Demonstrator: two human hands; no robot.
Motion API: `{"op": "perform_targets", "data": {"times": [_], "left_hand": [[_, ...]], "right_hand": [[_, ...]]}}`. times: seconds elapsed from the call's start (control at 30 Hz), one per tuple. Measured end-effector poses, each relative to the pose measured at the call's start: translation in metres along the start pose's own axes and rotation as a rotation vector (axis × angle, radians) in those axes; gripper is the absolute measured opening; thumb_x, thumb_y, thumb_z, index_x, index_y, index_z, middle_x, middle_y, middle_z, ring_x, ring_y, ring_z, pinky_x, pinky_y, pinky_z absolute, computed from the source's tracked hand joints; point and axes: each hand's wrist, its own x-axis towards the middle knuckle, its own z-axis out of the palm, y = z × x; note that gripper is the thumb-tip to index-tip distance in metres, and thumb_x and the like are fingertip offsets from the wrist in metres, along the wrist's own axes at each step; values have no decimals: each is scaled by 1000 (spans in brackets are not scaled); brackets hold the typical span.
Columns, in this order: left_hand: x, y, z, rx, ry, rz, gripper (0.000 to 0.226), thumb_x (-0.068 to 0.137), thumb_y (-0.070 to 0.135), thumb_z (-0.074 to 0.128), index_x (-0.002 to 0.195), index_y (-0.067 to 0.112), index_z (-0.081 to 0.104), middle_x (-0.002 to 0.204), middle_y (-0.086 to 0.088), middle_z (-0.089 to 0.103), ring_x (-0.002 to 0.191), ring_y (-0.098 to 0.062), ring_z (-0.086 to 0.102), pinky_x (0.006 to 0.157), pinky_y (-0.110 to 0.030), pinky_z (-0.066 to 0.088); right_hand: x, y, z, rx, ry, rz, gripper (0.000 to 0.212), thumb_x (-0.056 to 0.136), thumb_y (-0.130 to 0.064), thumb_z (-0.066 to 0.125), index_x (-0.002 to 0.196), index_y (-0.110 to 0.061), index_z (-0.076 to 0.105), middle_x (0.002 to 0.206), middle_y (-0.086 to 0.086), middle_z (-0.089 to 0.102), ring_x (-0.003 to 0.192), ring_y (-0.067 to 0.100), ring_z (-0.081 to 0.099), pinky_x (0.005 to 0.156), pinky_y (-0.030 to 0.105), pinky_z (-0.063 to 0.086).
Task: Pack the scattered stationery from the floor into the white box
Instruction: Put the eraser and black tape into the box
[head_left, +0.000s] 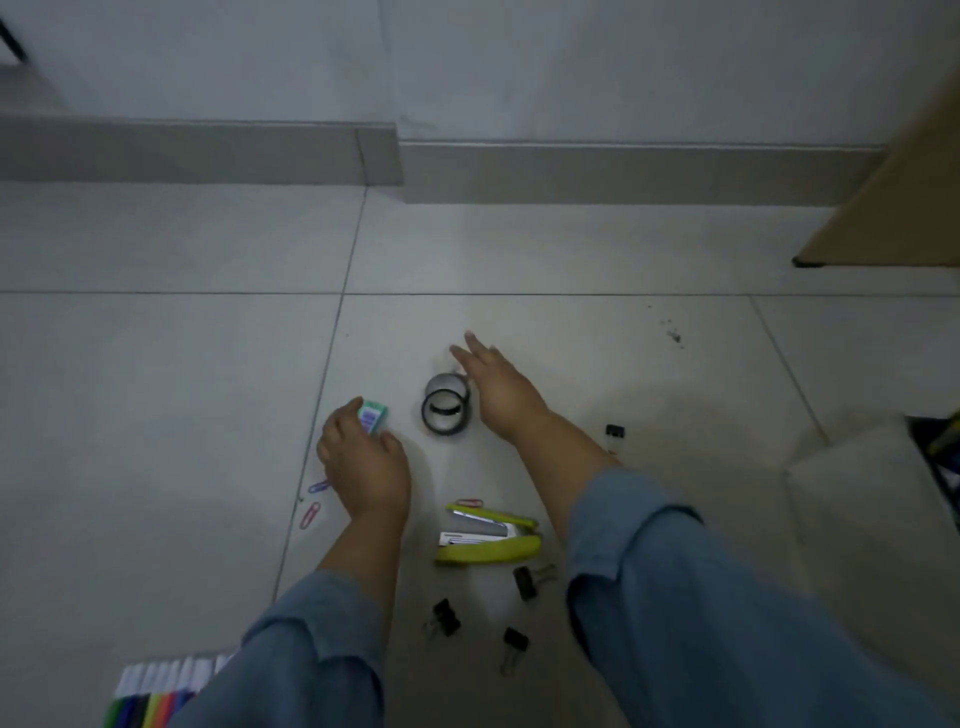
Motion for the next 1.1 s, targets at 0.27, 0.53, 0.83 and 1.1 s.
{"op": "perform_targets", "data": {"times": [0.27, 0.53, 0.83, 1.1], "left_hand": [[14, -13, 4, 248, -147, 111, 41, 91, 12, 49, 131, 23, 51, 137, -4, 49, 119, -30, 40, 95, -37, 36], [-27, 38, 4, -368, -12, 58, 38, 96, 12, 43, 134, 16, 47, 124, -20, 50, 108, -30, 53, 92, -27, 38], [-144, 162, 26, -740, -374, 117, 36, 96, 15, 45, 131, 20, 45, 107, -2, 52, 87, -17, 54, 80, -34, 49], [-246, 222, 40, -721, -786, 336, 34, 92, 4, 49, 122, 21, 53, 109, -3, 55, 91, -18, 60, 86, -37, 54]], "right_hand": [[3, 17, 13, 104, 65, 103, 40, 99, -19, 38, 137, -10, 46, 150, 6, 38, 138, 21, 34, 111, 23, 20], [-80, 16, 2, 470, 501, 194, 27, 93, -1, 49, 115, 2, 63, 116, 21, 62, 109, 31, 59, 95, 31, 44], [-221, 36, -95, 789, 915, 269, 13, 88, -7, 58, 97, -15, 65, 91, 1, 67, 85, 21, 66, 78, 28, 56], [-316, 110, -159, 827, 1126, 399, 18, 89, -5, 57, 106, -11, 61, 105, 15, 68, 96, 26, 66, 78, 28, 54]]}}
